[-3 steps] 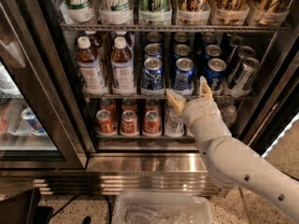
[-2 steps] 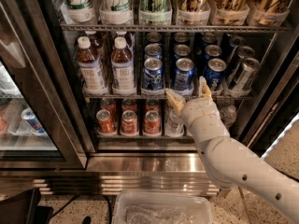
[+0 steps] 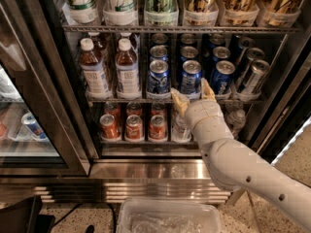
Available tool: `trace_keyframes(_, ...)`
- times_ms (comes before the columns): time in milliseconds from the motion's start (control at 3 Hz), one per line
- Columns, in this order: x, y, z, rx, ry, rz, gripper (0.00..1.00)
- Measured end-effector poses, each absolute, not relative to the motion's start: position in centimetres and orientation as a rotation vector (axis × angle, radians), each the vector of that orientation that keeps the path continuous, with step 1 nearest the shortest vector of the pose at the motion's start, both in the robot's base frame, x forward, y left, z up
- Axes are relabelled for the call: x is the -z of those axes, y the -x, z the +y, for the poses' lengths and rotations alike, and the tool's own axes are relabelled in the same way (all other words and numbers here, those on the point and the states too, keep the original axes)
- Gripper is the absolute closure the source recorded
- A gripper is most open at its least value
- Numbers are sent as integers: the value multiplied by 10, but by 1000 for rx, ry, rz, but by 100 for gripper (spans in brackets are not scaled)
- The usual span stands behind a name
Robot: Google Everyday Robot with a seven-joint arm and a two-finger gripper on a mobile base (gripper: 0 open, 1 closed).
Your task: Pick pepsi can from middle shelf of fridge
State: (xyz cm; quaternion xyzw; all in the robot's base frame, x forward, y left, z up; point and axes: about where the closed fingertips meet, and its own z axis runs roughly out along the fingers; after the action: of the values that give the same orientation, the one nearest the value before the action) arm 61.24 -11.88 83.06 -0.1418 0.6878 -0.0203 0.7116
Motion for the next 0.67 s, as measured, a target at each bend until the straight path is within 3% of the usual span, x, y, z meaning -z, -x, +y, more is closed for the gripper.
trace_keyframes(667,-828,-632,-120,43,277,1509,37)
